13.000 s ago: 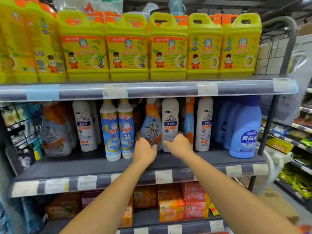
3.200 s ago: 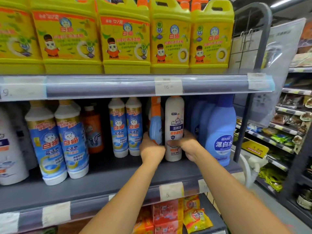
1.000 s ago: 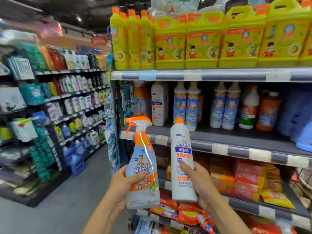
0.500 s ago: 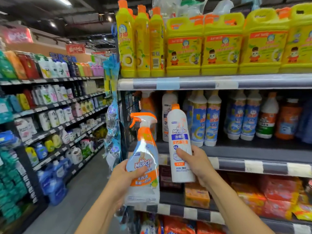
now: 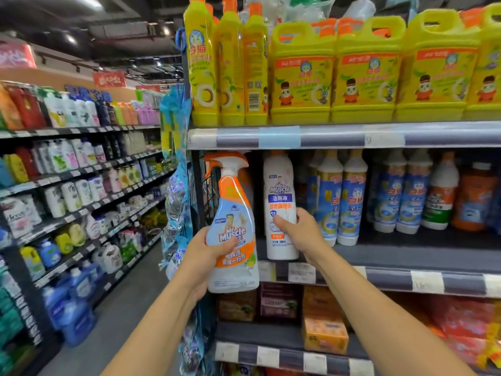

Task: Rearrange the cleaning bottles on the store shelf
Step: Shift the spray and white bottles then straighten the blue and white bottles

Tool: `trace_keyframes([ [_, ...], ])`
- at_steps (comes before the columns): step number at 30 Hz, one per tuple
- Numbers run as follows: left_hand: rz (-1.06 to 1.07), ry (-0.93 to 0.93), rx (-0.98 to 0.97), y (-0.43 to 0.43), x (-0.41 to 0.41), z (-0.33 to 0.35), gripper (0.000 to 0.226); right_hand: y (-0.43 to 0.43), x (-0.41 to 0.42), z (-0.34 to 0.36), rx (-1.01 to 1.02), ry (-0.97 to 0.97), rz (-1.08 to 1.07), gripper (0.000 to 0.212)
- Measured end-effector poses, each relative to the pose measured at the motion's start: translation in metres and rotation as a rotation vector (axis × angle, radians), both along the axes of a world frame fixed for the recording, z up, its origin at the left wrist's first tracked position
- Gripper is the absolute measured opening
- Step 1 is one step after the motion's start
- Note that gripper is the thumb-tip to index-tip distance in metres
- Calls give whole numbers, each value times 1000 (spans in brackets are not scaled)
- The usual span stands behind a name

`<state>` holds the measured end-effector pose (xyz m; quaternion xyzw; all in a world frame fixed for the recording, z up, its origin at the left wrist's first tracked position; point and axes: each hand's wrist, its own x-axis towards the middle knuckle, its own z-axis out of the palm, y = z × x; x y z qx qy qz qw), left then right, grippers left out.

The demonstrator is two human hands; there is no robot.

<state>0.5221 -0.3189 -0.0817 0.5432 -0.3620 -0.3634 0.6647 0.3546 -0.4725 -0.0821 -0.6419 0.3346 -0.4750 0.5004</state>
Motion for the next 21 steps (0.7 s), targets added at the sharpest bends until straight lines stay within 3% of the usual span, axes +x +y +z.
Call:
trace_keyframes([
  [13, 24, 27, -48, -58, 17, 6, 40, -27, 28, -12, -123, 45, -80, 43],
  [21, -34, 4, -43, -74, 30, 6, 47, -33, 31, -14, -94, 73, -84, 45],
])
